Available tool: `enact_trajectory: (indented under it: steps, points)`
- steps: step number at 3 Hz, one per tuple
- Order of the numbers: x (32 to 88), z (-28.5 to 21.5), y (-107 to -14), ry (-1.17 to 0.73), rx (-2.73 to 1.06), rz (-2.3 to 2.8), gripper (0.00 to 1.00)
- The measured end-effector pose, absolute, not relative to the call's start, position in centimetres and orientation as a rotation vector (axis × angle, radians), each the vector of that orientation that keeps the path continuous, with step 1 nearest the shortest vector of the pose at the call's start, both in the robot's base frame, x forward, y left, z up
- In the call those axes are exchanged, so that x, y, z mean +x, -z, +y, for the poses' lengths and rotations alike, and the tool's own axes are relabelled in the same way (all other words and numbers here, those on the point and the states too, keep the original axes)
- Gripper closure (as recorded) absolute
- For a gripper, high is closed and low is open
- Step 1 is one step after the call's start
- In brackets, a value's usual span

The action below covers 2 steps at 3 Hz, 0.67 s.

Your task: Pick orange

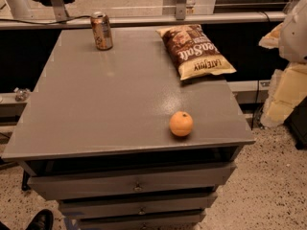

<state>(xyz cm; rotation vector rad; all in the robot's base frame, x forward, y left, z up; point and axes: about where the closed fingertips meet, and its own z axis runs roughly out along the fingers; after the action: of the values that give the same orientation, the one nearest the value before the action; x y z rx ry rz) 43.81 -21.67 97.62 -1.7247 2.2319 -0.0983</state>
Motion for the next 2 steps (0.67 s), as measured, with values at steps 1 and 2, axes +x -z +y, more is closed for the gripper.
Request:
enact_trajectory:
  steps: [1, 2]
  points:
    - [43.81, -21.67, -97.62, 0.098, -1.725, 2.232, 0.0]
    - [43.82, -21.47, -97.61, 0.078, -1.722, 2.216, 0.0]
